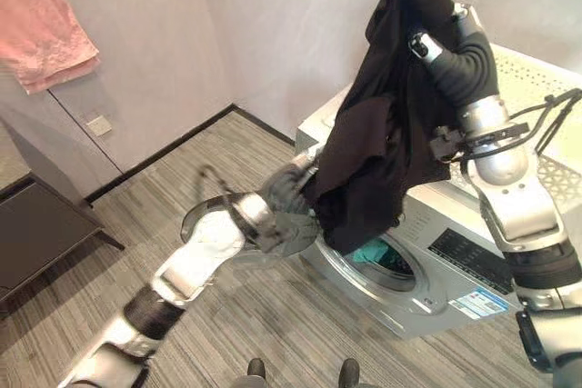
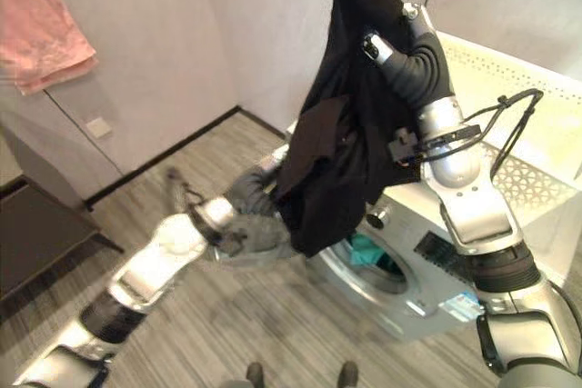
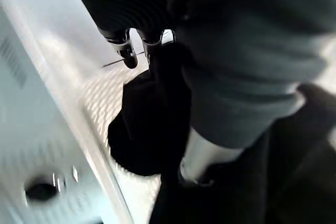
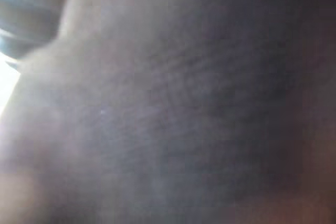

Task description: Grab the laundry basket,head to the washer,open it,put in the laundry and shut it.

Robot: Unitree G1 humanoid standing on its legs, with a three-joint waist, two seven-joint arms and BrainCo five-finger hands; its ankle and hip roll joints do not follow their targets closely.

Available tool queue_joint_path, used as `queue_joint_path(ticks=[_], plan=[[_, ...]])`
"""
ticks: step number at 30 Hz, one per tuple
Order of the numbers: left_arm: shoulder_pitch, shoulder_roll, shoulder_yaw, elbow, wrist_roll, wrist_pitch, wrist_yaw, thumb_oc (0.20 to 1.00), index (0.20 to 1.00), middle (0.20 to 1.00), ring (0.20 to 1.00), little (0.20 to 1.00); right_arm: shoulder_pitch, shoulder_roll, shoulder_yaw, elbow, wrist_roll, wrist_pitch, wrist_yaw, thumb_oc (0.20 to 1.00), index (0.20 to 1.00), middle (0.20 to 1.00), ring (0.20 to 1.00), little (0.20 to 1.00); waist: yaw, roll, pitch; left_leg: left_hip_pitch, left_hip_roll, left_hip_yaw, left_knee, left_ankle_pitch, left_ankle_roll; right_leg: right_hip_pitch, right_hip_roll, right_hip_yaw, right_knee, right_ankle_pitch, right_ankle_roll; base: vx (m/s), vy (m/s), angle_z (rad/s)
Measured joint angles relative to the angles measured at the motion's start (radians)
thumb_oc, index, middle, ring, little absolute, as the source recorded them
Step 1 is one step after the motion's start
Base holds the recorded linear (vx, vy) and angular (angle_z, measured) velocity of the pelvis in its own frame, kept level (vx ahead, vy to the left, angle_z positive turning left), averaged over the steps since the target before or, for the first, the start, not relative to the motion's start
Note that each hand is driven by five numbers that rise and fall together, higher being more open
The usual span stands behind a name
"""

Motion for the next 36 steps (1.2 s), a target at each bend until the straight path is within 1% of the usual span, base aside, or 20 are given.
queue_joint_path(ticks=[1,3,4,8,10,17,20,24,28,30,32,36], plan=[[0.0,-0.018,-0.027,0.022,-0.029,0.021,0.004,1.0,1.0,1.0,1.0,1.0,-0.008,0.003,0.012,0.022,-0.004,0.013,-0.014,0.2,0.2,0.2,0.2,0.2,-0.004,0.0,0.0,0.0,0.0,0.0,0.0,0.0,0.0,0.0,0.0,0.0,0.0,0.0,0.0,-0.1,-0.016,0.02],[-0.003,-0.05,-0.048,0.038,-0.039,0.039,0.008,1.0,1.0,1.0,1.0,1.0,-0.012,0.008,0.02,0.054,-0.019,0.022,-0.027,0.2,0.2,0.2,0.2,0.2,-0.005,0.002,0.001,-0.003,-0.001,0.0,0.002,0.0,0.0,0.0,0.0,-0.001,0.0,0.0,0.0,-0.09,-0.011,0.01],[-0.026,-0.07,-0.068,0.071,-0.064,0.048,0.015,1.0,1.0,1.0,1.0,1.0,-0.017,0.009,0.03,0.087,-0.021,0.038,-0.04,0.2,0.2,0.2,0.2,0.2,-0.005,0.004,0.002,-0.005,-0.001,-0.003,0.007,0.0,0.0,0.001,0.0,-0.004,0.0,0.0,0.0,-0.05,-0.006,0.06],[-0.061,-0.113,-0.079,0.104,-0.074,0.068,0.023,1.0,1.0,1.0,1.0,1.0,-0.017,0.011,0.032,0.126,-0.022,0.059,-0.044,0.2,0.2,0.2,0.2,0.2,-0.012,0.018,0.01,-0.005,-0.001,-0.016,0.01,0.0,0.0,0.01,0.0,-0.014,0.0,-0.001,0.0,-0.03,-0.005,0.09],[-0.075,-0.118,-0.079,0.106,-0.078,0.069,0.033,1.0,1.0,1.0,1.0,1.0,-0.017,0.011,0.032,0.136,-0.022,0.063,-0.044,0.2,0.2,0.2,0.2,0.2,-0.027,0.029,0.014,-0.003,-0.003,-0.027,0.012,0.0,0.0,0.02,-0.002,-0.028,0.0,-0.007,0.003,0.01,-0.006,0.15],[-0.138,-0.119,-0.086,0.126,-0.114,0.073,0.048,1.0,1.0,1.0,1.0,1.0,-0.019,0.012,0.03,0.136,-0.02,0.063,-0.063,0.2,0.2,0.2,0.2,0.2,-0.049,0.03,0.014,-0.003,-0.004,-0.027,0.011,0.0,0.0,0.021,-0.003,-0.031,0.0,-0.008,0.003,0.0,-0.001,0.01],[-0.165,-0.129,-0.116,0.163,-0.133,0.073,0.048,1.0,1.0,1.0,1.0,1.0,-0.029,0.021,0.031,0.138,-0.02,0.063,-0.062,0.2,0.2,0.2,0.2,0.2,-0.058,0.03,0.014,-0.001,-0.004,-0.026,0.008,0.0,0.0,0.02,-0.003,-0.029,0.0,-0.009,0.003,0.0,0.003,-0.01],[-0.168,-0.188,-0.118,0.213,-0.144,0.074,0.051,1.0,1.0,1.0,1.0,1.0,-0.064,0.053,0.087,0.152,-0.019,0.063,-0.062,0.2,0.2,0.2,0.2,0.2,-0.067,0.03,0.014,0.015,-0.003,-0.006,-0.004,0.0,0.0,0.018,-0.003,-0.009,0.0,-0.008,0.002,0.01,0.014,-0.13],[-0.175,-0.205,-0.117,0.25,-0.144,0.07,0.073,1.0,1.0,1.0,1.0,1.0,-0.091,0.115,0.138,0.157,-0.018,0.063,-0.062,0.2,0.2,0.2,0.2,0.2,-0.086,0.03,0.014,0.017,-0.003,0.005,-0.007,0.0,0.001,0.014,-0.003,-0.001,0.0,-0.007,0.002,0.02,0.019,-0.07],[-0.175,-0.21,-0.117,0.259,-0.144,0.064,0.084,1.0,1.0,1.0,1.0,1.0,-0.092,0.134,0.15,0.156,-0.015,0.063,-0.062,0.2,0.2,0.2,0.2,0.2,-0.087,0.03,0.014,0.018,-0.003,0.008,-0.007,0.0,0.001,0.012,-0.003,0.002,0.0,-0.007,0.002,0.02,0.018,-0.04],[-0.189,-0.237,-0.116,0.312,-0.144,0.044,0.117,1.0,1.0,1.0,1.0,1.0,-0.109,0.168,0.169,0.174,0.006,0.063,-0.073,0.2,0.2,0.2,0.2,0.2,-0.087,0.03,0.014,0.021,-0.003,0.013,-0.01,-0.001,0.002,0.011,-0.003,0.007,0.0,-0.006,0.002,0.03,0.012,-0.06],[-0.232,-0.258,-0.106,0.364,-0.144,0.033,0.172,1.0,1.0,1.0,1.0,1.0,-0.13,0.218,0.215,0.177,0.039,0.062,-0.083,0.2,0.2,0.2,0.2,0.2,-0.087,0.031,0.013,0.034,-0.002,0.029,-0.018,-0.001,0.003,0.011,-0.002,0.022,0.0,-0.004,0.002,0.02,-0.001,-0.11]])
